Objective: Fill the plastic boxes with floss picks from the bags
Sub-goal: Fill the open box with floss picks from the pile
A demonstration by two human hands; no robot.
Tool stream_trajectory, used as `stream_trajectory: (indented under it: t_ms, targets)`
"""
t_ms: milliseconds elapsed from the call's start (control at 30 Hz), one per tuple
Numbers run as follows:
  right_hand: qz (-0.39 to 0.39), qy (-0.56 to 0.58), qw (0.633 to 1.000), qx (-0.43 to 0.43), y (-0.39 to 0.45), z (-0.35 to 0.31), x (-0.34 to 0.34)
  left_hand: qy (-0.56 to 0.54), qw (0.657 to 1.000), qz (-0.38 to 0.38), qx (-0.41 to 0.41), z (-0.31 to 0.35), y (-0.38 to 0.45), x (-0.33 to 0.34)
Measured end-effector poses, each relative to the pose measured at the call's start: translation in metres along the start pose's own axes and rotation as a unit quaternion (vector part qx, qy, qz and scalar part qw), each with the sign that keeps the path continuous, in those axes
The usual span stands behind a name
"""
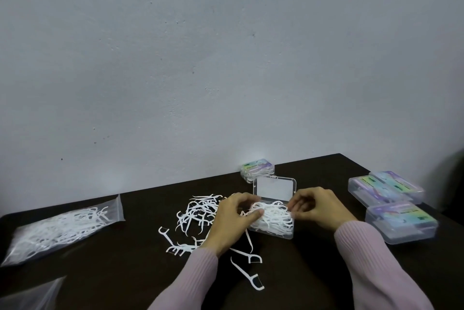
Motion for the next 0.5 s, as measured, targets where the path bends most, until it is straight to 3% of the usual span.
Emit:
stream_trajectory:
  t_ms: [333, 500]
  targets:
    - [0.003, -0.006, 1.000, -0.021, 0.002, -0.004, 0.007, 0.044, 0.999, -0.008, 0.014, 0.000, -0.004, 0.008]
    - [0.061, -0.080, 0.993, -0.058, 0.002, -0.010, 0.005, 0.090, 0.996, 0.020, 0.015, 0.004, -0.008, 0.014]
Point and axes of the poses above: each hand's wrist, its own y-axis towards the middle knuckle, its own x-axis out of the palm, z = x × y, the point moved 9 cm from there along y, towards the middle knuckle, and after that the axes turned 6 degrees about x, right-handed, at the moved point
